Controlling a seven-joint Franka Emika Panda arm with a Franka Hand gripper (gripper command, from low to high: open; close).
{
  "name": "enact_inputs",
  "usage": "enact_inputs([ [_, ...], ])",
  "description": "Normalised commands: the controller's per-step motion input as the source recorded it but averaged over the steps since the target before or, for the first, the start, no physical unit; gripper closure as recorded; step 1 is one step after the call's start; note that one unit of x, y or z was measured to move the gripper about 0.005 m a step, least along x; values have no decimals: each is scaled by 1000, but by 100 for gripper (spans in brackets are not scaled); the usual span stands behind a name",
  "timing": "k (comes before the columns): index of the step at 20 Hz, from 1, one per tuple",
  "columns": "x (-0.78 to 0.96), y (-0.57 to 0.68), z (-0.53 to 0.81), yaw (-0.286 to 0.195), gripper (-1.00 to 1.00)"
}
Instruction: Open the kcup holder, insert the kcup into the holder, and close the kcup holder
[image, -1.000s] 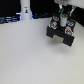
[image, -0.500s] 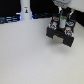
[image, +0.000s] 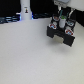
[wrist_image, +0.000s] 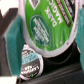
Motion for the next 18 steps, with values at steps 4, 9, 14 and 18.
enact_inputs([
  [4, 232, 0, -432, 16, 100],
  [9, 166, 119, -150, 49, 100],
  [14, 150, 217, 335, 114, -100],
  [18, 287, 81, 524, 125, -100],
])
